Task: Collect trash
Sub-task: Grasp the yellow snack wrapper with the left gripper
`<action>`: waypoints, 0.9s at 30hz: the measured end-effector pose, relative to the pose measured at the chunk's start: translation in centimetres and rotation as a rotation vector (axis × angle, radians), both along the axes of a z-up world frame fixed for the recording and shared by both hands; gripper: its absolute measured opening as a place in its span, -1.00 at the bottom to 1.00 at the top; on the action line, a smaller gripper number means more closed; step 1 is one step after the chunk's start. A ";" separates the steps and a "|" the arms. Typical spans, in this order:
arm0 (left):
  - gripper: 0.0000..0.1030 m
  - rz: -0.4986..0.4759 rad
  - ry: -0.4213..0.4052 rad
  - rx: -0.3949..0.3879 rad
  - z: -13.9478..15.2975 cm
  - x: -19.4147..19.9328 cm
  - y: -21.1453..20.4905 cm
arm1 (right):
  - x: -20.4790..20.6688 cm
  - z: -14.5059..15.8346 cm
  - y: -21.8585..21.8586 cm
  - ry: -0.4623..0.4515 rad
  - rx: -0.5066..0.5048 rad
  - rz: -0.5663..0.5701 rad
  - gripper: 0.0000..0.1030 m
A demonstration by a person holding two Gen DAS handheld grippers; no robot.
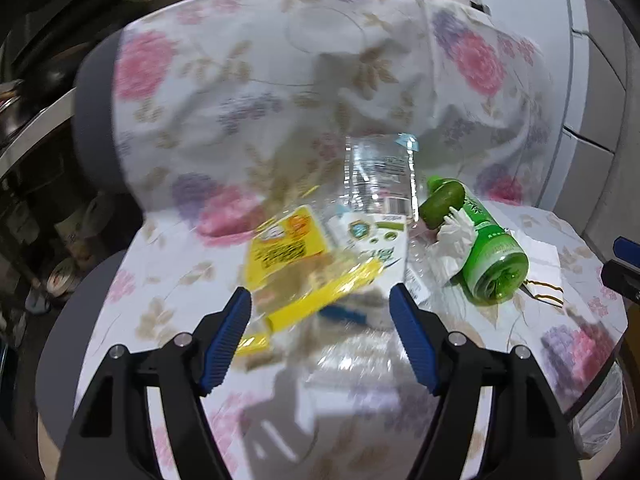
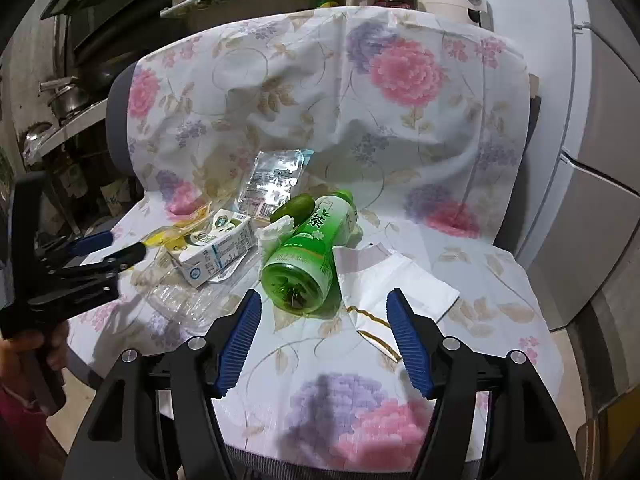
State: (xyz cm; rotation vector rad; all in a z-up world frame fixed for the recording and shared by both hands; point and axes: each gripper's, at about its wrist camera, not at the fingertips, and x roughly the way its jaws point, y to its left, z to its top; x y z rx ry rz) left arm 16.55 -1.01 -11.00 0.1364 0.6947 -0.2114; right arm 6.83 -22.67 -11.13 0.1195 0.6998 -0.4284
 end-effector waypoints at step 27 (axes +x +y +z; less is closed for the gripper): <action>-0.98 0.055 -0.058 -0.182 4.6 -2.9 3.0 | -4.3 -3.0 -2.9 0.055 -0.009 -0.101 0.43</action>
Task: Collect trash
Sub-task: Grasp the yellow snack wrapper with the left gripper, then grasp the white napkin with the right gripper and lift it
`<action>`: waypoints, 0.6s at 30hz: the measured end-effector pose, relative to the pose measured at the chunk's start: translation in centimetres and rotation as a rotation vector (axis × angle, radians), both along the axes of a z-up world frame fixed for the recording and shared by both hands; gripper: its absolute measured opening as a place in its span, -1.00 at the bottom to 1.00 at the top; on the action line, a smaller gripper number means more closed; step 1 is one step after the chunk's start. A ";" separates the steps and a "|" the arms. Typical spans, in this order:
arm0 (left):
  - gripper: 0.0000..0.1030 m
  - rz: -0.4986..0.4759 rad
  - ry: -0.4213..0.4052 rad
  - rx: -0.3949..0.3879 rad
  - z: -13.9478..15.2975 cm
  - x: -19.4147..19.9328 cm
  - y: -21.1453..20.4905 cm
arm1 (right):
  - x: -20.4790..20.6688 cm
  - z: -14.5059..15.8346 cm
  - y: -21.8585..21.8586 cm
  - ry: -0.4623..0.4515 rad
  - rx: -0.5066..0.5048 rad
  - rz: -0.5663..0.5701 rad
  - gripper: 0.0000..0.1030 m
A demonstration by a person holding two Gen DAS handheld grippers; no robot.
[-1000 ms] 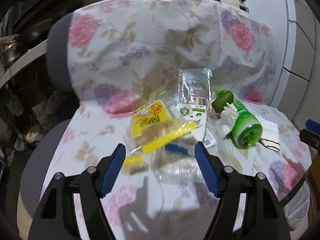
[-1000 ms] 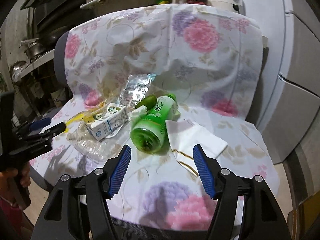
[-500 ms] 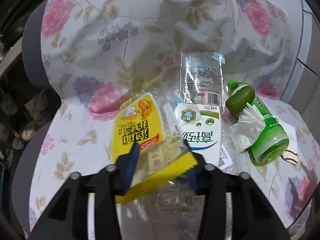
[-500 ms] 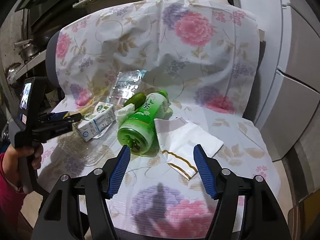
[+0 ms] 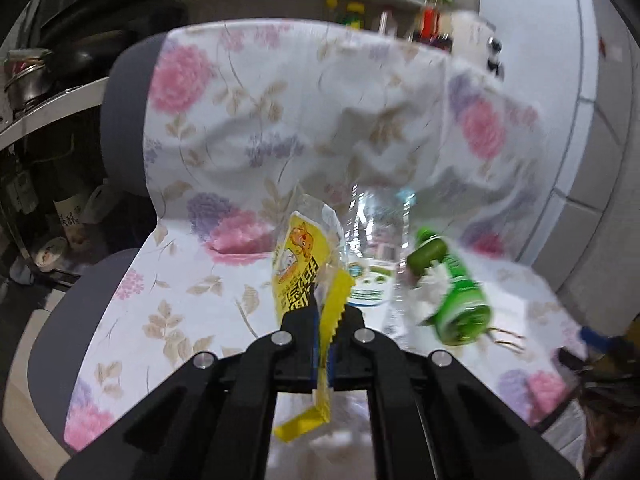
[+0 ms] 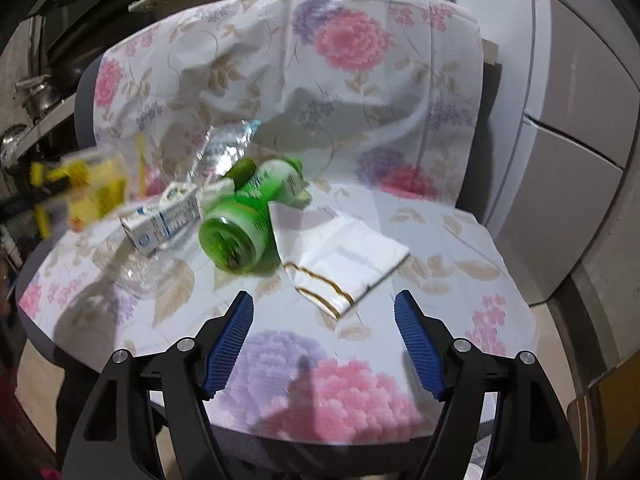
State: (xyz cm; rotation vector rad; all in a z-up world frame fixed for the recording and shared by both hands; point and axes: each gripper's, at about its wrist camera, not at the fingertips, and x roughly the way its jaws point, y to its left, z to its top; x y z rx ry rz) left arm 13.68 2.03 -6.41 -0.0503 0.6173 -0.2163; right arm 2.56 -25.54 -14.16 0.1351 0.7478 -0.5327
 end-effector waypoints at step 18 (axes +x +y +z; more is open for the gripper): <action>-0.98 -0.077 0.035 -0.088 -2.1 -0.9 -2.5 | 6.2 -3.4 -3.2 0.059 0.027 0.058 0.43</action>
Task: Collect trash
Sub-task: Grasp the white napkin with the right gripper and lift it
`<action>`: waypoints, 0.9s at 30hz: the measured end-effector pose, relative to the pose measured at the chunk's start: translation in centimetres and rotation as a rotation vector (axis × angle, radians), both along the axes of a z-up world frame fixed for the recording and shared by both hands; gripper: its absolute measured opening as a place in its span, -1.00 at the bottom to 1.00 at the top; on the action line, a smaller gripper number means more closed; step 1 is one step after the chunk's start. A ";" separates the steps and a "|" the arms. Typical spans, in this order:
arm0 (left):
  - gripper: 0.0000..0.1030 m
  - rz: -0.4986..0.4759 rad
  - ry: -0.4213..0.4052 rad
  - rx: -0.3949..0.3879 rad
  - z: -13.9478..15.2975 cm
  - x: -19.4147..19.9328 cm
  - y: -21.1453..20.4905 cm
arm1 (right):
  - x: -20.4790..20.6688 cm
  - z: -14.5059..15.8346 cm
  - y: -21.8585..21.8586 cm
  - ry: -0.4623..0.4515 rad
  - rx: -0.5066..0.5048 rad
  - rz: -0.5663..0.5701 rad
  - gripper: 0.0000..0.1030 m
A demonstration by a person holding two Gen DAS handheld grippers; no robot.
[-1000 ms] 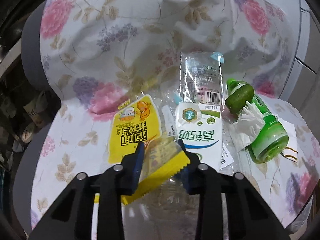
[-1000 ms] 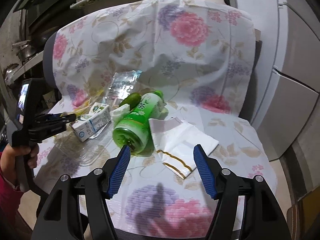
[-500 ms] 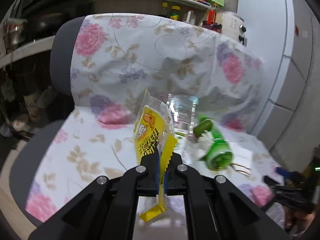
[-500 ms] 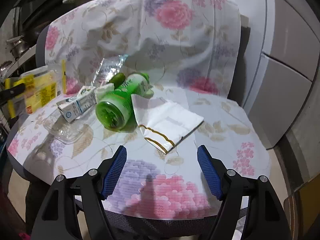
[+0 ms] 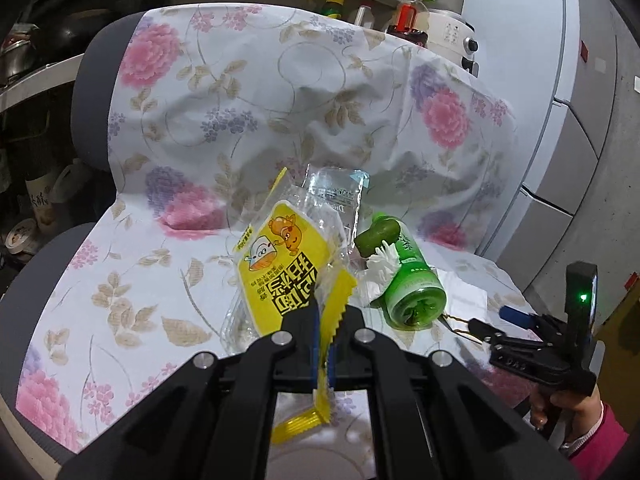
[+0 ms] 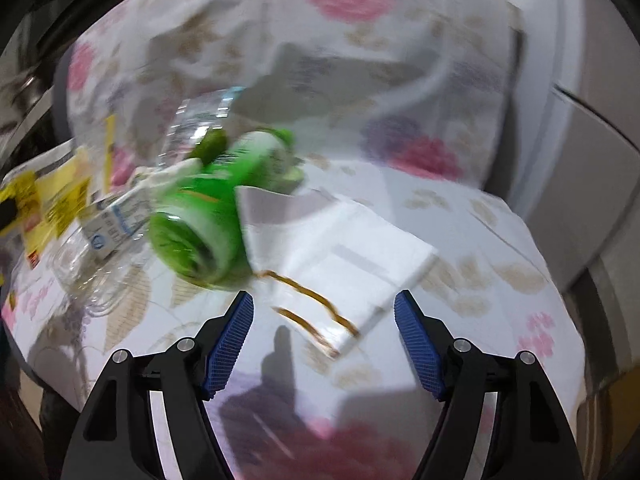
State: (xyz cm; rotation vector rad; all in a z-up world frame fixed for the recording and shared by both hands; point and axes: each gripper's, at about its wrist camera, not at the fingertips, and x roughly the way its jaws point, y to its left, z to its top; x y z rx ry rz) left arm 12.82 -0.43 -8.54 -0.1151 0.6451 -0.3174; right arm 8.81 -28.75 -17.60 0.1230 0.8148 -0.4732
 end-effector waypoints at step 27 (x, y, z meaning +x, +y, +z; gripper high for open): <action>-0.98 -0.062 -0.027 -0.047 1.3 -1.8 -1.1 | -2.9 6.7 0.1 -0.164 -0.049 -0.012 -0.99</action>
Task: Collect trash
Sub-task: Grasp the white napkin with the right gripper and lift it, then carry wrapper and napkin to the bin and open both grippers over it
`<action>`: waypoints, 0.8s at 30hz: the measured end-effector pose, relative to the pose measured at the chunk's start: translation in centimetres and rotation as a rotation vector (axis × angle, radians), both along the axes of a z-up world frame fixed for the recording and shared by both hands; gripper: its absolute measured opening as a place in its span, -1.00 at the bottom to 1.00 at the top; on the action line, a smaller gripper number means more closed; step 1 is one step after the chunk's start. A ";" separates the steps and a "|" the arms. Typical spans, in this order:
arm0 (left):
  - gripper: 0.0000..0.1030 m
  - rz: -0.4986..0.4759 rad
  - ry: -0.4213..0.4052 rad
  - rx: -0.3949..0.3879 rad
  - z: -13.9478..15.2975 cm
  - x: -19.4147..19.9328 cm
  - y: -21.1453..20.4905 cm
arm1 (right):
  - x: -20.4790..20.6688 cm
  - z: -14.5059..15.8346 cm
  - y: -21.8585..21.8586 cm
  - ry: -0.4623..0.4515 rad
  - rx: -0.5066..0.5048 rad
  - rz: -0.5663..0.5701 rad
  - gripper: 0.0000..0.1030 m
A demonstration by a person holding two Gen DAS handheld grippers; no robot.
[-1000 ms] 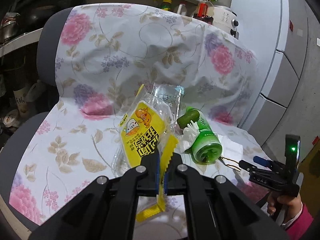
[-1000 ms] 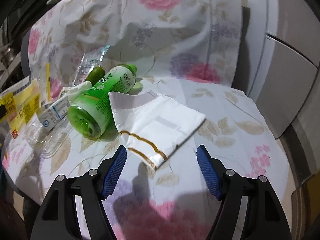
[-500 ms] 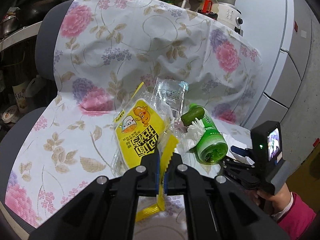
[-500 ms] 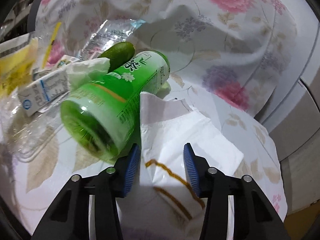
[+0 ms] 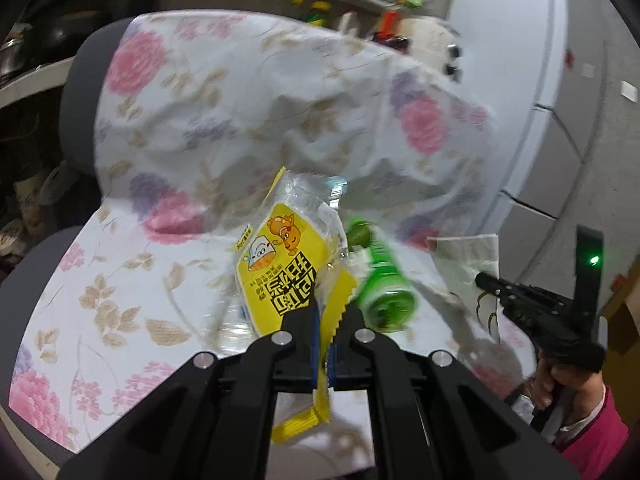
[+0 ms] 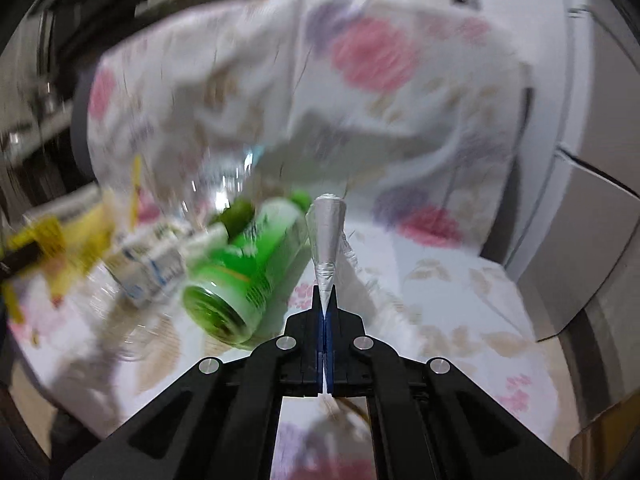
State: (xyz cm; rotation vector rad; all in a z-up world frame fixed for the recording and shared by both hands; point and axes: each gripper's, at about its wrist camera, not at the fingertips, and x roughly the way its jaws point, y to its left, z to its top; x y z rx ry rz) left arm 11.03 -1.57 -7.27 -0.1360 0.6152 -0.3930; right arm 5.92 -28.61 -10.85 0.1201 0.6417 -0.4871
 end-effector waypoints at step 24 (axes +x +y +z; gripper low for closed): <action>-0.98 -0.575 -0.094 -0.055 1.3 -11.9 -18.1 | -22.9 5.1 2.0 -0.123 -0.094 -0.381 -0.99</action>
